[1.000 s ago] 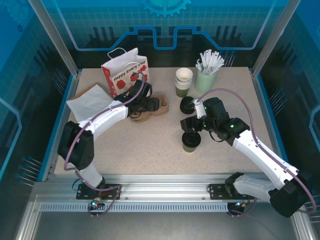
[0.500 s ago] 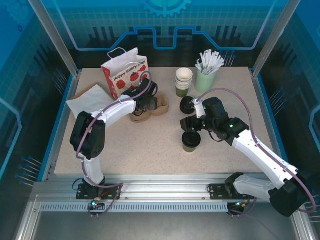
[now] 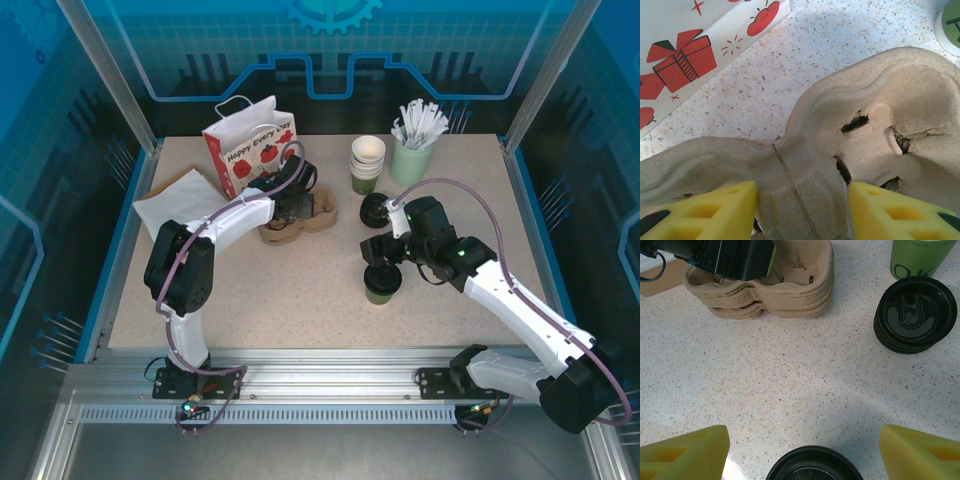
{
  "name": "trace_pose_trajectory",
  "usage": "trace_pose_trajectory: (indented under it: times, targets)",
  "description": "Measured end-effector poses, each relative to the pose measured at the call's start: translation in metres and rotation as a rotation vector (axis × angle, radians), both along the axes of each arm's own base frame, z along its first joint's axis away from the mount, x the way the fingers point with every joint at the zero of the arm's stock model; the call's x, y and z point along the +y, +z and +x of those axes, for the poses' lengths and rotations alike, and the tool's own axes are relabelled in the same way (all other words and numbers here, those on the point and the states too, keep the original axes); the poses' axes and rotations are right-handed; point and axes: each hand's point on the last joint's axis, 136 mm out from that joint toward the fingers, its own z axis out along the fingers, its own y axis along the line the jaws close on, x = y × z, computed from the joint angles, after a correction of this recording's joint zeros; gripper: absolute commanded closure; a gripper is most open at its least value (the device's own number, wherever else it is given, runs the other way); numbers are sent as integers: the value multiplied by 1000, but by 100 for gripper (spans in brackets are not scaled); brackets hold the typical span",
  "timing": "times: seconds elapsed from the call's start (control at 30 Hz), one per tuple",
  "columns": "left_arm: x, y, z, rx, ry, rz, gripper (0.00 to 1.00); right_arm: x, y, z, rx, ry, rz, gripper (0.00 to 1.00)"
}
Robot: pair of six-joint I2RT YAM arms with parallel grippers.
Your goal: Pack the takeout coffee
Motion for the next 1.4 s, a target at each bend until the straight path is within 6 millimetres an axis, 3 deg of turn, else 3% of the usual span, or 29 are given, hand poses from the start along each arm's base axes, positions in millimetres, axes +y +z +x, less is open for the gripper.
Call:
trace_pose_trajectory:
  times: [0.5,0.83,1.4]
  targets:
    - [2,-4,3,5,8,6,44,0,0,0,0,0,0,20]
    - [3,-5,4,6,9,6,51,0,-1,0,2,0,-1,20]
    - [3,-2,4,1,9,4,52,1,-11,0,22,2,-10,20]
